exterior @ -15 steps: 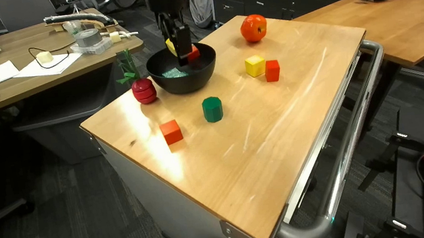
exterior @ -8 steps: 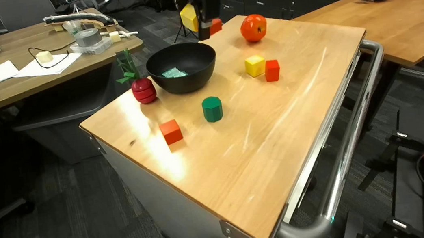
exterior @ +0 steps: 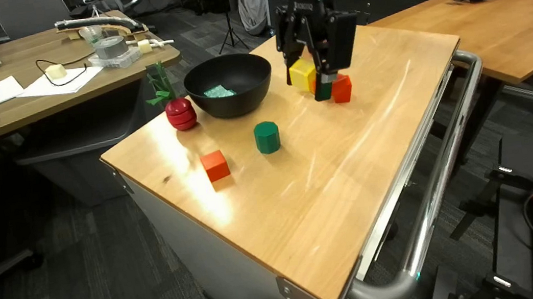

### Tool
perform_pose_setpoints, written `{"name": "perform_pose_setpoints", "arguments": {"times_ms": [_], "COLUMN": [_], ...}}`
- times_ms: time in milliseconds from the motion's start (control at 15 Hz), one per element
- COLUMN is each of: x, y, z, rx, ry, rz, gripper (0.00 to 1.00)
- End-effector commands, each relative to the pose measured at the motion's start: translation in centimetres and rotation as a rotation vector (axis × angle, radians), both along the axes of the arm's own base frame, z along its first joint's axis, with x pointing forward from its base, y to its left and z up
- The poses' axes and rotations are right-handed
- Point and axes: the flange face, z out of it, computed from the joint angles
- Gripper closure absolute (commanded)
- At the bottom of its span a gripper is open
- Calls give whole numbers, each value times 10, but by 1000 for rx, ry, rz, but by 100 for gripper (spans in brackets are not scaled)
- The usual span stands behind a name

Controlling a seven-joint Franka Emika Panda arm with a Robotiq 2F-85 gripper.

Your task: Move the apple toy to the right and put the toys in the bowl on the counter

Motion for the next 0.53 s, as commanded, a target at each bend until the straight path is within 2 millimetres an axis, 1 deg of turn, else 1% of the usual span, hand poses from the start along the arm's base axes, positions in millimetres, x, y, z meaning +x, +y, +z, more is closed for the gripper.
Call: {"name": "perform_pose_setpoints", "arguments": {"times_ms": [0, 133, 267, 467], "x": [-29, -34, -32, -27], "y": [-16, -23, -26, -29], "z": [-17, -29, -40, -51], "rx": [13, 23, 44, 59], "ry": [14, 15, 22, 24], "rz": [-141, -201, -230, -267], "gripper": [47, 47, 47, 47]}}
